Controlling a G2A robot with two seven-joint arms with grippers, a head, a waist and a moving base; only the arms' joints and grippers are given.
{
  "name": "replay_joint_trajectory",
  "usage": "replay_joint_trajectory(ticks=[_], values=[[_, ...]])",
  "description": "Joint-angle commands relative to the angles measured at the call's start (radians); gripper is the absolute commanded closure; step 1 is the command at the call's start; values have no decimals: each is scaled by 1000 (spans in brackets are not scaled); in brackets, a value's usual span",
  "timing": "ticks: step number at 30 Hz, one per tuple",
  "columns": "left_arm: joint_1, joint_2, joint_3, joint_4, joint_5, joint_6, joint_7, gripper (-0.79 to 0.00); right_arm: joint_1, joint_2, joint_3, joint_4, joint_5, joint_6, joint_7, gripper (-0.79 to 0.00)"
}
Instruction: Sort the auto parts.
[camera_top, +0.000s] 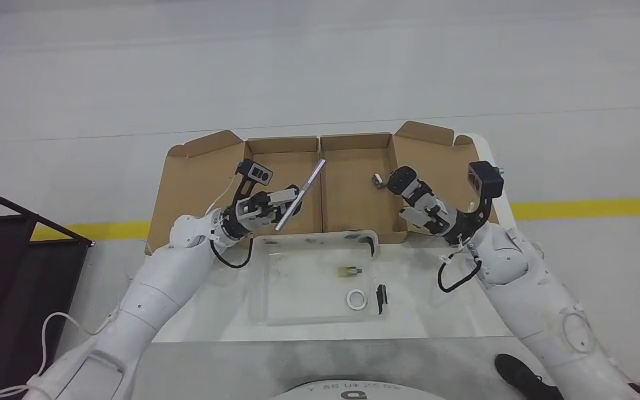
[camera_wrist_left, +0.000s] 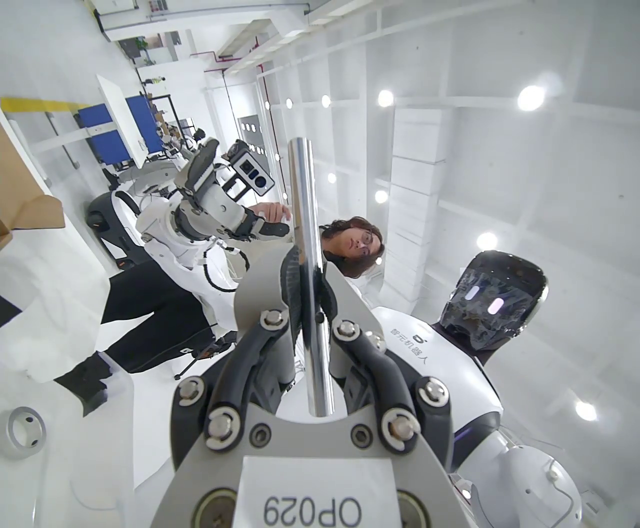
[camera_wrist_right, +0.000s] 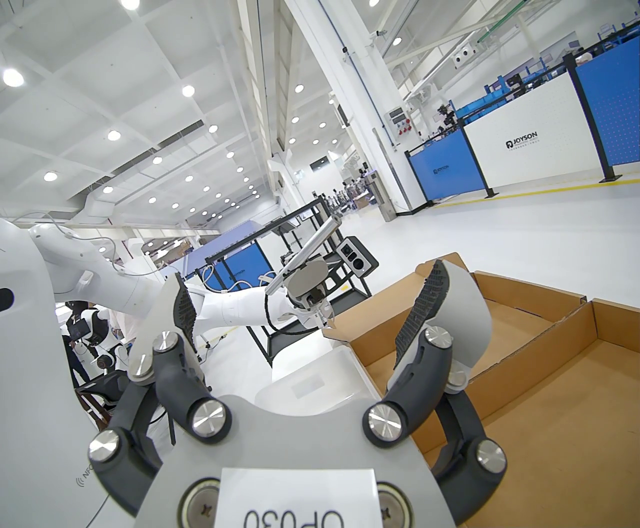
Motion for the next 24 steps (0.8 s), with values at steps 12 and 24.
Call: replay_joint_trajectory(ticks=[12,24], values=[[28,-8,-11,-58,-18,109,34,0,0,0,0,0,0,0,0,-785],[49,-48,4,-36,-173,300,-9,0,0,0,0,0,0,0,0,-785]])
